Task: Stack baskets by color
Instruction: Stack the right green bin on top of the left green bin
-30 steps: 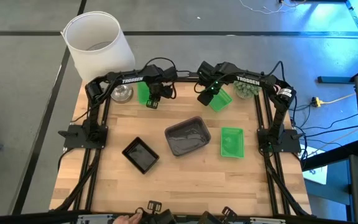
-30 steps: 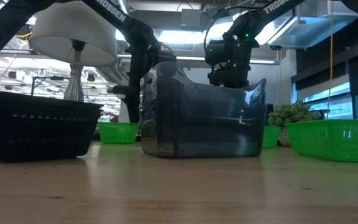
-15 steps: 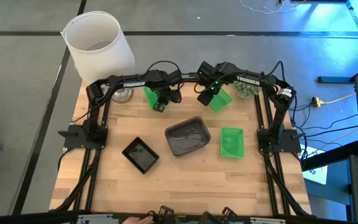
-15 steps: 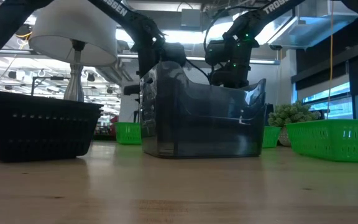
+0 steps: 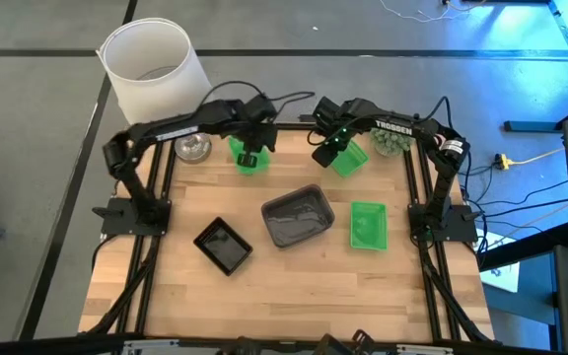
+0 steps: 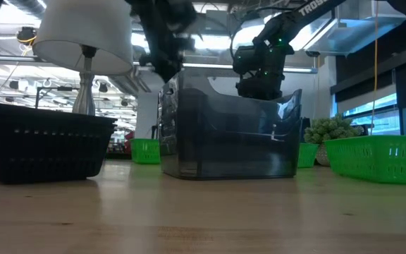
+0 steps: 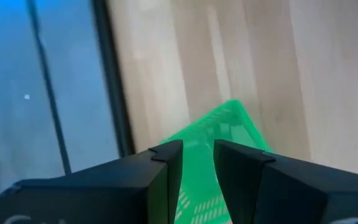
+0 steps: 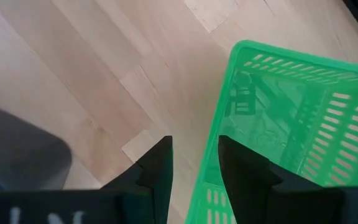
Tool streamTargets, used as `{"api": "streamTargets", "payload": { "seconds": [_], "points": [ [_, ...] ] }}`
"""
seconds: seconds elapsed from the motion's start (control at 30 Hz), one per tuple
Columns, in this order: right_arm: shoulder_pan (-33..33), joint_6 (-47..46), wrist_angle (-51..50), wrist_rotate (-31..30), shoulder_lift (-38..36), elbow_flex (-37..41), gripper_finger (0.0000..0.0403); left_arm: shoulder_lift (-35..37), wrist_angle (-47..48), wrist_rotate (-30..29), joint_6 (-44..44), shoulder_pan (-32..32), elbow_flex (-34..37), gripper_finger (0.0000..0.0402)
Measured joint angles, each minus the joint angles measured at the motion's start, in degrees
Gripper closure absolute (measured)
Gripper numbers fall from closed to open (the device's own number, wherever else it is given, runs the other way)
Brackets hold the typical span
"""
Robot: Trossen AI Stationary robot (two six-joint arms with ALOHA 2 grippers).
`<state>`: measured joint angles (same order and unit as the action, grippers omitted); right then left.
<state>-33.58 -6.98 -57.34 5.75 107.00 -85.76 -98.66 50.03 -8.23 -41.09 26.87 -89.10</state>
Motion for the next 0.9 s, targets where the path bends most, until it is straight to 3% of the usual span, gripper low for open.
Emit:
{"api": "streamTargets", "payload": {
  "seconds": [0.2, 0.4, 0.73, 0.9],
  "points": [
    [0.02, -0.09, 1.81, -0.07, 0.01, 0.35, 0.0275, 7.54, -0.74, -0.02, 4.17, -2.47, 0.00, 0.0319],
    [0.00, -0.21, 6.60, -0.18, 0.11, 5.86, 0.0275, 13.51, -2.46, -0.02, 6.74, -6.21, 0.00, 0.0319],
    [0.00, -0.31, 13.77, -2.42, 0.17, 13.39, 0.0276, 17.23, -3.94, -2.60, 8.03, -9.87, -0.11, 0.0319],
    [0.24, -2.00, 16.63, -2.38, 0.22, 14.14, 0.0326, 17.12, -3.25, -5.92, 8.07, -10.48, -0.02, 0.0319]
  ]
}}
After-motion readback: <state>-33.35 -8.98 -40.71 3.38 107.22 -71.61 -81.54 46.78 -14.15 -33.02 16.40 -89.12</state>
